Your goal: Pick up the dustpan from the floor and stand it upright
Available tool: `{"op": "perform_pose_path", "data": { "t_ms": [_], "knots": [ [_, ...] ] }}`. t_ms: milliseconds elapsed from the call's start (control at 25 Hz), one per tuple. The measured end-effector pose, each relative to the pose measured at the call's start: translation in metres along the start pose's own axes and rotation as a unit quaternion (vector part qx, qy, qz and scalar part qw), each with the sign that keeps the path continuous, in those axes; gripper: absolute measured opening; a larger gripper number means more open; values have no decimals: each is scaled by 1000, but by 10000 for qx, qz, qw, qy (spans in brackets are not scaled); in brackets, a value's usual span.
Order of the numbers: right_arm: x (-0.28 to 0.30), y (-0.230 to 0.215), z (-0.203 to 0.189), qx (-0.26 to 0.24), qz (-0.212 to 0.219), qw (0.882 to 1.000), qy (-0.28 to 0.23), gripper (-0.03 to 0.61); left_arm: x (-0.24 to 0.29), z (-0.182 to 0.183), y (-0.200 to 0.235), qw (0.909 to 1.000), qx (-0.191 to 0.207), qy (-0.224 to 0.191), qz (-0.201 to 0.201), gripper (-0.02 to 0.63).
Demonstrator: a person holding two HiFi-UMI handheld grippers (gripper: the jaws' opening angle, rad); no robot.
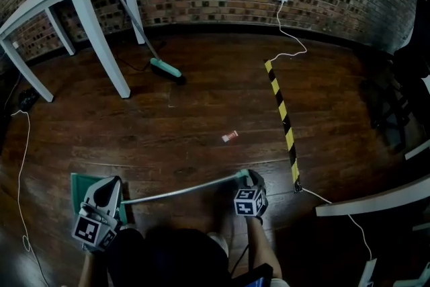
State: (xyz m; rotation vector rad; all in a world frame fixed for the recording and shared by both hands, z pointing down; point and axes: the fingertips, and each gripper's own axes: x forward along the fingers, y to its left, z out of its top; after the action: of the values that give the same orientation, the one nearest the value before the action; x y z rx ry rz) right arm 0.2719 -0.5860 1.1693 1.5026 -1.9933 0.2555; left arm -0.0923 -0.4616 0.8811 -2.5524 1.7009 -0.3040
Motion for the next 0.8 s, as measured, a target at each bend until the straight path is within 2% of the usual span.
{"op": "perform_pose_path", "data": {
  "t_ms": [80,240,440,600,800],
  "knots": [
    [-15,-5,28,63,-211,9996,-201,74,-10,8,5,9998,-32,-210,-4,2],
    [-50,-7,76,-12,-604,9974,-393,74,-43,8,24,9998,-50,-167,118,2],
    [-101,1,129,-24,-939,9936,-633,77,-89,13,46,9988,-206,-372,239,2],
    [-151,24,184,-276,-1210,9869,-1032,80,-123,12,56,9980,-293,-473,295,2],
    [-208,55,233,-429,-1401,9779,-1489,89,-162,16,61,9964,-403,-719,205,2]
  ]
}}
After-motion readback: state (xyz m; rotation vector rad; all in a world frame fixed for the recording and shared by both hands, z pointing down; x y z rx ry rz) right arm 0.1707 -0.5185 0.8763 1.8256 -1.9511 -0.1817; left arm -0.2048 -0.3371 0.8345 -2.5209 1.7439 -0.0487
